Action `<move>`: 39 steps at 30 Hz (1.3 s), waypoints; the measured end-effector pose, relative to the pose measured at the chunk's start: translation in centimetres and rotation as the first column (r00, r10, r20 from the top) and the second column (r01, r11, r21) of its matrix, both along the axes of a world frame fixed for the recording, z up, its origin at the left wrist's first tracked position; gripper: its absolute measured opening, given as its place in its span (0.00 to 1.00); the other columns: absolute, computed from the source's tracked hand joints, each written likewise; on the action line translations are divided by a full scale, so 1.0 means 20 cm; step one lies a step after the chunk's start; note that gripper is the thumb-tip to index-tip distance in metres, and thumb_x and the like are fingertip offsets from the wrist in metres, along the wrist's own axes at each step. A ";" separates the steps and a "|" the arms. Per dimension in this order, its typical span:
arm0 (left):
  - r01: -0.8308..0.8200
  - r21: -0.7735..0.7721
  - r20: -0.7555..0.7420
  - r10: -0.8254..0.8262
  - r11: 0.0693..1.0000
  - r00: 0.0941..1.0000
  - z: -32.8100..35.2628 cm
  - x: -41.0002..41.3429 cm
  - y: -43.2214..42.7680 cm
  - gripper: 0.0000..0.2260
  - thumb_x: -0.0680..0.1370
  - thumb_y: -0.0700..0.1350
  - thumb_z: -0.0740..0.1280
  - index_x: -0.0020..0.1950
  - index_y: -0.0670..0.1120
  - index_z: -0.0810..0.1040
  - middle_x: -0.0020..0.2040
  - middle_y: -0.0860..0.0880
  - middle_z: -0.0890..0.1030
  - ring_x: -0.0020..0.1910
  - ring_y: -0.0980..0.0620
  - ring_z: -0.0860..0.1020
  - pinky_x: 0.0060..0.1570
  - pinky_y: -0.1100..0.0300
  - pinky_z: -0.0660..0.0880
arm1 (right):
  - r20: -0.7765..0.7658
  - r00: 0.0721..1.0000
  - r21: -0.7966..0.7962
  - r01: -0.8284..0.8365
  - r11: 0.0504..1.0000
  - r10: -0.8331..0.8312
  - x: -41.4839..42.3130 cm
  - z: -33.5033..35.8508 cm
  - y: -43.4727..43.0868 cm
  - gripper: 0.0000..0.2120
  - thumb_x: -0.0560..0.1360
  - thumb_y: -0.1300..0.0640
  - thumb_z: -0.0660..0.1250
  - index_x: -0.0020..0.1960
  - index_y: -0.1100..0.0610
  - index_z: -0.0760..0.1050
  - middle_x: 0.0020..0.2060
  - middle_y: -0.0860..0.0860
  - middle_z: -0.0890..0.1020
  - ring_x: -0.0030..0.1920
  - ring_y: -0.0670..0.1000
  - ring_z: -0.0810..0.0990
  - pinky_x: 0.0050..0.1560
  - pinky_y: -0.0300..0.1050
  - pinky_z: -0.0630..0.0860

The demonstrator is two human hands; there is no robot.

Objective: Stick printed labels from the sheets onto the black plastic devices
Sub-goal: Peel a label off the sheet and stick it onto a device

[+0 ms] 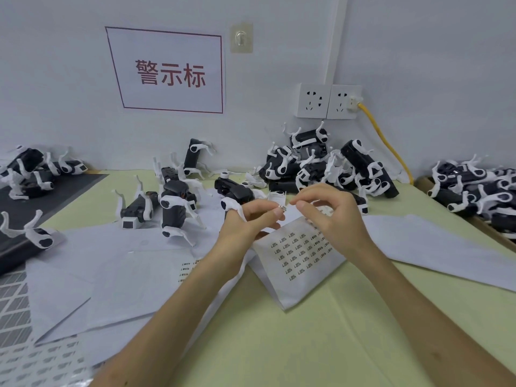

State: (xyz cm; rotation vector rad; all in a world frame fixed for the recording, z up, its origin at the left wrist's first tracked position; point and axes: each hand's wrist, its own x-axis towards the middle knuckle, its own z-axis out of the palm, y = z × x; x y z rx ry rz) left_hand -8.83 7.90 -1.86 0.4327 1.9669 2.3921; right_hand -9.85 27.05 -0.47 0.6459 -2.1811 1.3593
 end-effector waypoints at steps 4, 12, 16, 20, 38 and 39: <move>-0.017 -0.048 -0.048 0.014 0.999 0.999 0.00 0.01 0.01 0.03 0.77 0.40 0.73 0.44 0.43 0.85 0.41 0.50 0.83 0.41 0.54 0.79 0.40 0.65 0.77 | -0.130 0.991 0.062 0.005 0.998 0.003 0.02 0.00 -0.02 0.06 0.74 0.61 0.75 0.47 0.51 0.85 0.44 0.43 0.83 0.46 0.49 0.81 0.52 0.39 0.74; -0.046 -0.109 -0.115 0.033 0.993 0.993 -0.03 -0.01 0.01 0.05 0.77 0.38 0.74 0.42 0.46 0.85 0.40 0.53 0.84 0.38 0.58 0.78 0.41 0.67 0.75 | -0.201 0.980 0.164 0.024 0.986 0.009 0.02 0.01 -0.02 0.04 0.71 0.63 0.78 0.44 0.56 0.85 0.43 0.48 0.82 0.45 0.49 0.81 0.51 0.46 0.77; -0.050 -0.122 -0.139 0.032 0.991 0.990 -0.03 -0.01 0.02 0.05 0.77 0.36 0.73 0.43 0.45 0.85 0.41 0.52 0.84 0.39 0.58 0.78 0.43 0.67 0.74 | -0.173 0.984 0.205 -0.001 0.979 0.038 0.03 0.01 -0.01 0.06 0.71 0.64 0.78 0.43 0.55 0.83 0.43 0.46 0.81 0.45 0.49 0.80 0.50 0.46 0.77; -0.039 -0.148 -0.152 0.016 0.988 0.988 -0.03 0.00 0.02 0.04 0.78 0.37 0.73 0.45 0.44 0.86 0.43 0.53 0.84 0.41 0.58 0.80 0.44 0.68 0.75 | -0.144 0.988 0.228 -0.016 0.974 0.049 0.03 0.02 -0.01 0.07 0.72 0.66 0.75 0.42 0.56 0.80 0.43 0.45 0.80 0.45 0.50 0.80 0.51 0.48 0.77; -0.259 -0.522 -0.439 0.005 0.813 0.899 -0.07 0.06 0.05 0.17 0.83 0.50 0.57 0.45 0.42 0.80 0.43 0.45 0.83 0.46 0.44 0.80 0.48 0.45 0.78 | 0.107 0.984 -0.020 -0.144 0.989 0.145 0.10 -0.01 -0.09 0.40 0.69 0.43 0.74 0.76 0.46 0.59 0.63 0.42 0.79 0.64 0.45 0.78 0.64 0.39 0.72; -0.318 -0.589 -0.506 -0.032 0.743 0.862 -0.07 0.06 0.05 0.14 0.81 0.47 0.57 0.44 0.43 0.78 0.41 0.46 0.81 0.43 0.44 0.79 0.45 0.46 0.77 | 0.114 0.981 -0.006 -0.157 0.988 0.157 0.10 -0.02 -0.11 0.42 0.68 0.43 0.75 0.76 0.44 0.58 0.64 0.41 0.78 0.65 0.45 0.77 0.64 0.39 0.71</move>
